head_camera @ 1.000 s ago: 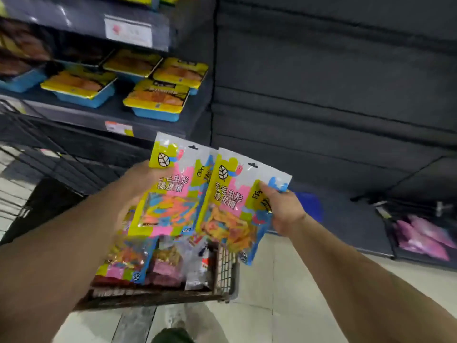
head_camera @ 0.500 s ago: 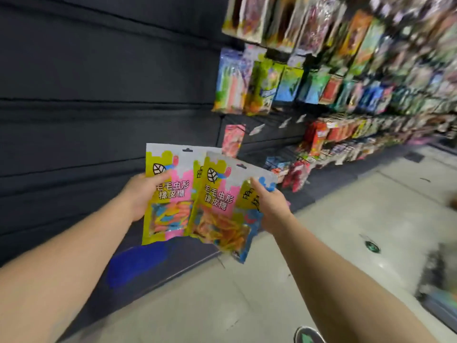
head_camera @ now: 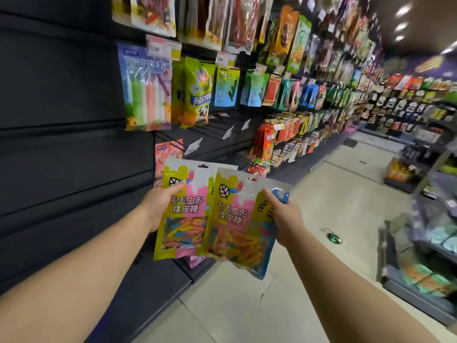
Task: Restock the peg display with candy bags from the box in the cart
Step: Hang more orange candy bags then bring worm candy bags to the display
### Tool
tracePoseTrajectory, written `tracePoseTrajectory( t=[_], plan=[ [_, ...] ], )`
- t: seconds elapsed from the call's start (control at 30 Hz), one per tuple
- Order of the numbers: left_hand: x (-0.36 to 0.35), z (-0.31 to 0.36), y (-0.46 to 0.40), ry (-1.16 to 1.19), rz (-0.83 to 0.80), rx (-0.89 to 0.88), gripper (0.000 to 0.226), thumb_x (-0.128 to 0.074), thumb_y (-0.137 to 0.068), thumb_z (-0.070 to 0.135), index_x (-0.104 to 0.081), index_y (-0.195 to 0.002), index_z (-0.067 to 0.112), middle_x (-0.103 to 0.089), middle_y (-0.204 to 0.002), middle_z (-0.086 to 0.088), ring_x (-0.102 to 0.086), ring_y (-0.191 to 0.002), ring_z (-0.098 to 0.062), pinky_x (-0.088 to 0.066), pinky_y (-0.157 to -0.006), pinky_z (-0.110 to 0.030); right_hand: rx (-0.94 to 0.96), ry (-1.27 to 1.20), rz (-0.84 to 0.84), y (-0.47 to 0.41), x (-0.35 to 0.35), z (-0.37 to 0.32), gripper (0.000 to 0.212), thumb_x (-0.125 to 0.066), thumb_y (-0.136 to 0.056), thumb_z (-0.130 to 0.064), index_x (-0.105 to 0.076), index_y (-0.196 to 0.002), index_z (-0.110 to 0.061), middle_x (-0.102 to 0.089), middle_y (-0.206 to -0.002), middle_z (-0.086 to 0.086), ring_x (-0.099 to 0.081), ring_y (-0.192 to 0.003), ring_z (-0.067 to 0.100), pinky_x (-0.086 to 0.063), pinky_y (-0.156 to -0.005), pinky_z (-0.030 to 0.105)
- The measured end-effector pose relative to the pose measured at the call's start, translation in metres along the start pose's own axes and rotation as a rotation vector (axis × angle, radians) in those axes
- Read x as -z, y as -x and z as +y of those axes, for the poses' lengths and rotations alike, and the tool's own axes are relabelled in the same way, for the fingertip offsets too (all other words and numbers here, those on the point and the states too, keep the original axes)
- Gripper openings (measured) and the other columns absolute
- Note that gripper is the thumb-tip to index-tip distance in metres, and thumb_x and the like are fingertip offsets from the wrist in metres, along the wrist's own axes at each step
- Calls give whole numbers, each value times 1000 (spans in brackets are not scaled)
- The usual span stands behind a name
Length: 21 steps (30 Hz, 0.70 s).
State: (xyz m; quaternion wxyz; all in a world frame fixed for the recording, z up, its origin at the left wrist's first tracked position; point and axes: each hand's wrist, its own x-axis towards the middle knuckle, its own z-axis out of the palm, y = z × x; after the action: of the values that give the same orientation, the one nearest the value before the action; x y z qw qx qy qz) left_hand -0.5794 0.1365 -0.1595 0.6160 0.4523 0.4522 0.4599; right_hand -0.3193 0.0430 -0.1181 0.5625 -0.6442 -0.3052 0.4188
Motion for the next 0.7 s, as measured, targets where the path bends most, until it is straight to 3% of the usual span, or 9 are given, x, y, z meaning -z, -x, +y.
tracePoseTrajectory(
  t=[0.17,0.27,0.4,0.53,0.63,0.7],
  plan=[
    [-17,29,-118,-18,-70,-59,96,-85,-50,72,-59,-134,35,-60,-140,5,-50,-135,-25,-32,-115,-56,-11,-51,26,-89,-11,-27,33,-70,-88,-45,-60,-105,-18,-71,-104,12,-70,-90,31,-59,-69,42],
    [-41,33,-166,-35,-92,-65,75,-84,-60,65,-66,-124,31,-61,-138,3,-49,-135,-25,-30,-117,-56,-37,-73,82,-134,-6,-36,42,-70,-87,-45,-59,-113,-13,-72,-104,13,-70,-91,32,-59,-77,48],
    [-67,9,-225,-25,-139,50,97,-86,-39,76,-69,-122,28,-69,-127,-2,-60,-124,-31,-39,-110,-58,-53,-30,132,-186,13,-36,48,-69,-87,-48,-58,-120,-14,-70,-109,12,-67,-97,36,-58,-68,46],
    [-108,8,-252,-34,-151,106,69,-82,-61,62,-72,-116,20,-76,-110,-8,-70,-108,-32,-46,-104,-56,-76,-34,137,-237,33,-35,50,-71,-86,-48,-59,-118,-12,-70,-108,12,-67,-98,37,-58,-79,54],
    [-136,3,-274,-66,-107,110,49,-75,-80,53,-73,-114,17,-78,-104,-9,-72,-103,-32,-48,-103,-55,-79,-37,111,-279,49,-33,43,-71,-87,-45,-60,-114,-13,-71,-104,11,-69,-93,35,-59,-74,51],
    [-153,-1,-295,-63,-75,99,50,-74,-80,54,-73,-114,17,-77,-105,-9,-72,-103,-33,-49,-102,-56,-74,-43,89,-310,59,-35,42,-72,-87,-44,-61,-113,-13,-73,-103,11,-70,-92,34,-60,-74,49]
  ],
)
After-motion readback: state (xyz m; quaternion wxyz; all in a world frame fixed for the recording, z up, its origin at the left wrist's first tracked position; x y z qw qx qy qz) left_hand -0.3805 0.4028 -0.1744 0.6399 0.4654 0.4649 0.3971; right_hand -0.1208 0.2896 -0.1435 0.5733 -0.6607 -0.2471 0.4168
